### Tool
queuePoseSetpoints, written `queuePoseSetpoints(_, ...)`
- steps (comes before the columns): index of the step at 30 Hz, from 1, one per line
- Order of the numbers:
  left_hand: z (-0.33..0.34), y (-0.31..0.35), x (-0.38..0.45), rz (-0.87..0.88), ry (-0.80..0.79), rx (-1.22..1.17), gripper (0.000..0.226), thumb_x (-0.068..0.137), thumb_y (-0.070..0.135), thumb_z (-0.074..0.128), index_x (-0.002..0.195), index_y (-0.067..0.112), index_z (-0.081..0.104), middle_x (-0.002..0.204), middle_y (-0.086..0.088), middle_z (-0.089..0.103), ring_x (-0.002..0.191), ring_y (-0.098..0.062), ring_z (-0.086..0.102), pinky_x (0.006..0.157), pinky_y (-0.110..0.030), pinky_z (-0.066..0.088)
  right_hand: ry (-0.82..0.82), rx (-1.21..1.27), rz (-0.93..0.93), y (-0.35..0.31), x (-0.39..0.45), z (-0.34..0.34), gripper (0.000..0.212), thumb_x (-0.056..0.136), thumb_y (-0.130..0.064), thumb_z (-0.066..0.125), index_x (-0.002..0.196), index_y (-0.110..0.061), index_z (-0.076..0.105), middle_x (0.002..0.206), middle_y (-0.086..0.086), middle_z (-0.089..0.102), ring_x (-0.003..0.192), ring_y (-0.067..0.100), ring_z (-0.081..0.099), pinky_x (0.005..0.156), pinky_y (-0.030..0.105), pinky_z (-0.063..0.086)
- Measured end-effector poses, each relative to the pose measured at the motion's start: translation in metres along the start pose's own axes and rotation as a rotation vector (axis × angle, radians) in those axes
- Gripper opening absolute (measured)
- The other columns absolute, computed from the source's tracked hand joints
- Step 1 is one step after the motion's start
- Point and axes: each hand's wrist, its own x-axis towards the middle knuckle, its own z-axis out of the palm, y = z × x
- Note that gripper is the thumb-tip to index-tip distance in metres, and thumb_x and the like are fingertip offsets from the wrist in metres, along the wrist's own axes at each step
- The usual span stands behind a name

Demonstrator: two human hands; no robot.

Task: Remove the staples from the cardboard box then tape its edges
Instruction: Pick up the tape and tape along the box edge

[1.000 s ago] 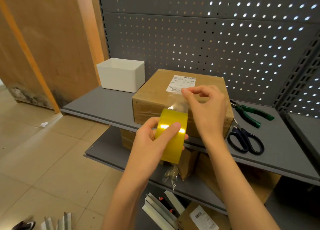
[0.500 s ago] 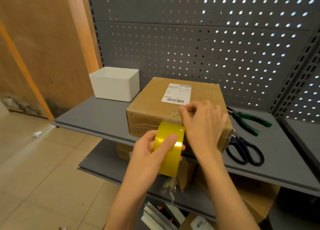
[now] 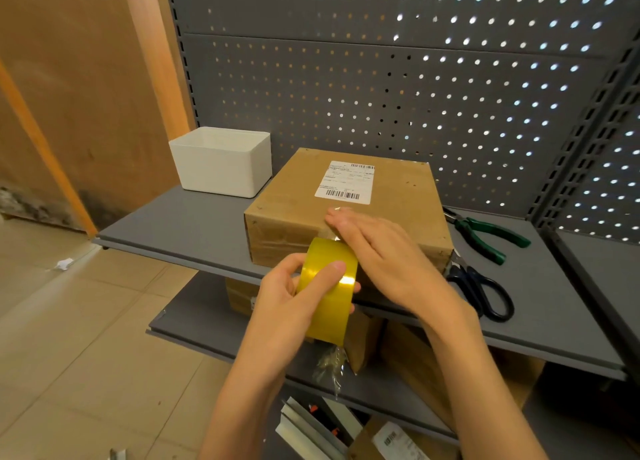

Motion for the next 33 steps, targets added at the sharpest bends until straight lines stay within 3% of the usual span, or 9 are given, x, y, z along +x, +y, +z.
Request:
queuePoseSetpoints(4, 0.002, -0.002, -0.002, 0.023, -0.008, 0.005, 0.035, 0.071, 0.033, 0.060, 0.099, 0.011, 0.062, 0.070, 0.004, 0.073, 0.061, -0.004, 0.068, 0.049, -0.012, 0.048, -0.193, -0.166, 0.028, -0.003, -0.002, -0.004, 0.050, 0.100, -0.038, 0.013, 0.147, -0.025, 0.025, 0.154, -0.013, 0.020, 0.140, -0.002, 0.011, 0.112, 0.018, 0.006)
queuePoseSetpoints(8, 0.001, -0.004, 0.000, 0.017, -0.015, 0.043, 0.039, 0.073, 0.038, 0.058, 0.097, 0.009, 0.065, 0.074, -0.008, 0.074, 0.066, -0.014, 0.071, 0.054, -0.019, 0.053, -0.243, -0.195, 0.060, -0.008, 0.000, -0.005, 0.048, 0.101, -0.034, 0.011, 0.148, -0.025, 0.018, 0.156, -0.012, 0.013, 0.141, -0.001, 0.006, 0.114, 0.021, 0.004)
queuePoseSetpoints(13, -0.003, -0.006, 0.004, 0.017, 0.000, 0.160, 0.040, 0.071, 0.052, 0.058, 0.086, 0.016, 0.066, 0.070, -0.004, 0.073, 0.065, -0.015, 0.071, 0.058, -0.025, 0.055, -0.270, -0.232, 0.079, -0.005, 0.004, -0.004, 0.048, 0.102, -0.032, 0.011, 0.149, -0.025, 0.015, 0.156, -0.012, 0.008, 0.141, 0.000, 0.004, 0.114, 0.021, 0.003)
queuePoseSetpoints(15, -0.005, -0.013, 0.001, -0.018, 0.024, 0.203, 0.032, 0.078, 0.049, 0.059, 0.080, 0.018, 0.064, 0.066, -0.004, 0.072, 0.063, -0.017, 0.071, 0.061, -0.031, 0.057, -0.251, -0.279, 0.084, -0.003, 0.005, 0.001, 0.047, 0.101, -0.034, 0.011, 0.148, -0.027, 0.012, 0.156, -0.015, 0.006, 0.141, -0.002, 0.002, 0.114, 0.022, 0.000)
queuePoseSetpoints(19, -0.007, -0.028, -0.005, -0.117, 0.068, 0.201, 0.031, 0.088, 0.035, 0.056, 0.071, 0.010, 0.064, 0.052, -0.004, 0.068, 0.047, -0.012, 0.065, 0.047, -0.018, 0.049, -0.134, -0.388, 0.100, -0.002, 0.006, 0.013, 0.048, 0.101, -0.038, 0.015, 0.148, -0.027, 0.014, 0.156, -0.014, 0.008, 0.141, -0.001, 0.003, 0.108, 0.017, -0.001)
queuePoseSetpoints(30, -0.009, -0.034, -0.004, -0.122, 0.078, 0.142, 0.032, 0.089, 0.038, 0.054, 0.080, 0.009, 0.064, 0.055, -0.007, 0.069, 0.046, -0.015, 0.065, 0.043, -0.019, 0.050, 0.093, -0.527, 0.110, -0.009, 0.006, 0.034, 0.052, 0.101, -0.041, 0.019, 0.147, -0.019, 0.025, 0.154, -0.005, 0.023, 0.142, 0.008, 0.015, 0.111, 0.024, 0.006)
queuePoseSetpoints(33, -0.006, -0.033, -0.006, -0.123, 0.111, 0.174, 0.031, 0.089, 0.039, 0.055, 0.082, 0.010, 0.064, 0.055, -0.006, 0.069, 0.046, -0.014, 0.066, 0.042, -0.019, 0.048, 0.086, -0.532, 0.092, -0.008, 0.005, 0.031, 0.050, 0.101, -0.037, 0.019, 0.148, -0.018, 0.023, 0.155, -0.004, 0.021, 0.142, 0.008, 0.015, 0.111, 0.024, 0.007)
